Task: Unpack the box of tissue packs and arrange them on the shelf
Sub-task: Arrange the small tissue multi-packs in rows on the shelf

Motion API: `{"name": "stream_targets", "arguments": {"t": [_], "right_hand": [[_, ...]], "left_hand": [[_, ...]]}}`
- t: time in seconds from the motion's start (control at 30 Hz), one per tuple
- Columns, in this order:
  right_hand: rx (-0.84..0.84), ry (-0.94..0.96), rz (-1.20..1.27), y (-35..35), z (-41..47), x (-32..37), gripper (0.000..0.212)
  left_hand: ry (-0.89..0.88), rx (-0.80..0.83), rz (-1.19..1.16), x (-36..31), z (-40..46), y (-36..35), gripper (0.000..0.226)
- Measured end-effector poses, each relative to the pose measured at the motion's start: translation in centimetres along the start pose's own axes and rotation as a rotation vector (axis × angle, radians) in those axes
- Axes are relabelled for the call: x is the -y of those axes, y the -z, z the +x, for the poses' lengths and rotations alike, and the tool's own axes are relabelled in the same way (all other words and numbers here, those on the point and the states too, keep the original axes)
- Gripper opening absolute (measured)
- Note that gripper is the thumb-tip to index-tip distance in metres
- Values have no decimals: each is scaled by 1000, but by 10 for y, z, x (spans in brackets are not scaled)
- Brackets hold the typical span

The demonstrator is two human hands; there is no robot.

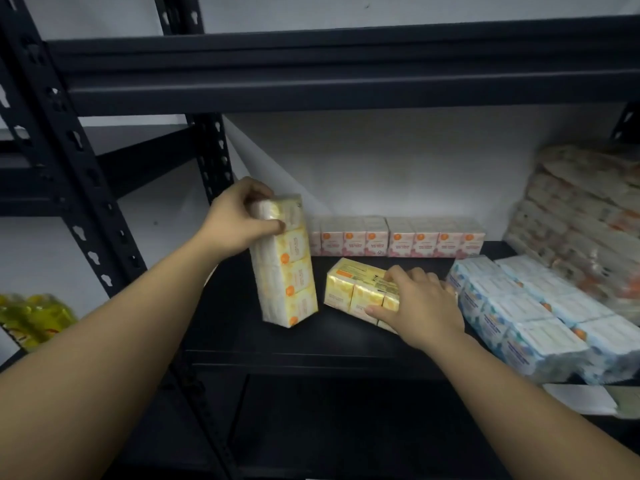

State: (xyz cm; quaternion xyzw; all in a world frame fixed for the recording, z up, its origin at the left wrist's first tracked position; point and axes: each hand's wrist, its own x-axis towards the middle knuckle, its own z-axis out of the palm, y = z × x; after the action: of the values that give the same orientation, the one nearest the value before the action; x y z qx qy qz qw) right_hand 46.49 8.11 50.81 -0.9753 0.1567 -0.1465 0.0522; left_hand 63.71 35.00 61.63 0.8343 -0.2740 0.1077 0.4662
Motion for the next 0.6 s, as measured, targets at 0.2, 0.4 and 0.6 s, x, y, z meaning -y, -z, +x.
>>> {"name": "stream_targets", "arguments": {"t": [0.2, 0.4, 0.6], "right_hand": [[-22, 9, 1, -2, 0, -4, 66], [-23, 10, -13, -2, 2, -3, 69], [-20, 15, -5, -2, 2, -4, 68]], "left_hand": [[-190, 198, 230, -20, 12, -17, 47], [-31, 295, 131, -3, -11, -51, 109], [-2, 223, 255, 2, -11, -55, 119]]}}
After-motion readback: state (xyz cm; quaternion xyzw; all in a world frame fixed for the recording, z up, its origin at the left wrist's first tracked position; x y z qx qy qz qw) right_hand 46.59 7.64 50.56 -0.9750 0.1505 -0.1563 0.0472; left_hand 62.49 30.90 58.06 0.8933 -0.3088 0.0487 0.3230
